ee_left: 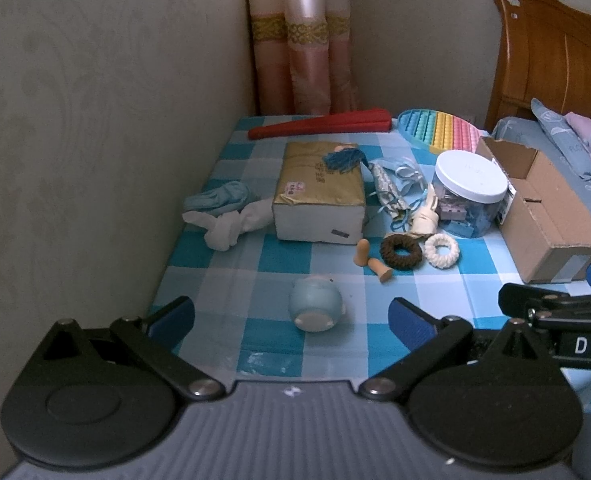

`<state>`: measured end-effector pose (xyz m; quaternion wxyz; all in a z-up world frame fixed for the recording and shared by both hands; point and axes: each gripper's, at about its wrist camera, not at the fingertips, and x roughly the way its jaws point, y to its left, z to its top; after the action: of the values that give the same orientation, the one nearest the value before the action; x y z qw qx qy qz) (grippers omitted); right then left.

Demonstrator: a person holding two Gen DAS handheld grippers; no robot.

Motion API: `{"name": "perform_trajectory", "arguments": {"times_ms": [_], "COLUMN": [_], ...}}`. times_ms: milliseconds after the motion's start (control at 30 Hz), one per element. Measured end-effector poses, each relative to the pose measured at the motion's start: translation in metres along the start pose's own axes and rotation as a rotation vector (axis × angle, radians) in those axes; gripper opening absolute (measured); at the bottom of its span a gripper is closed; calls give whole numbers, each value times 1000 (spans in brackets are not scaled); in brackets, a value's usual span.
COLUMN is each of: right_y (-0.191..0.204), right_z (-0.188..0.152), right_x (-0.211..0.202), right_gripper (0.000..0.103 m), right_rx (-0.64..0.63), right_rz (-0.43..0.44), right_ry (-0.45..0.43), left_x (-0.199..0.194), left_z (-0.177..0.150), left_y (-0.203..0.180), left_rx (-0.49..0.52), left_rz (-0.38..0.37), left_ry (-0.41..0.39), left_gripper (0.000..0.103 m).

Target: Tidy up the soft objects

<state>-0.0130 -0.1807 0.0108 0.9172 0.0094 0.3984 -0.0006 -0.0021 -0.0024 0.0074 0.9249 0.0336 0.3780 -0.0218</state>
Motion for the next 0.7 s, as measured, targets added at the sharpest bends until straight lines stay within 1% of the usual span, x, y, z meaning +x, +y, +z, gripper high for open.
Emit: {"name": "perform_trajectory", "arguments": {"times_ms": [467, 700], "right_y": [3, 6], "right_z": [4, 7], "right_x": [7, 18], "right_gripper": [103, 103], "right_rx": [-20, -38], "right_rz": [-2, 47], "right_ry": [-1, -13], "left_x": [8, 22], "left_z": [0, 0], "left_y": [2, 8], "left_rx": [-11, -27], "left_rz": [-27, -57], "left_ry": [-8, -16], "left_gripper": [102, 102]}}
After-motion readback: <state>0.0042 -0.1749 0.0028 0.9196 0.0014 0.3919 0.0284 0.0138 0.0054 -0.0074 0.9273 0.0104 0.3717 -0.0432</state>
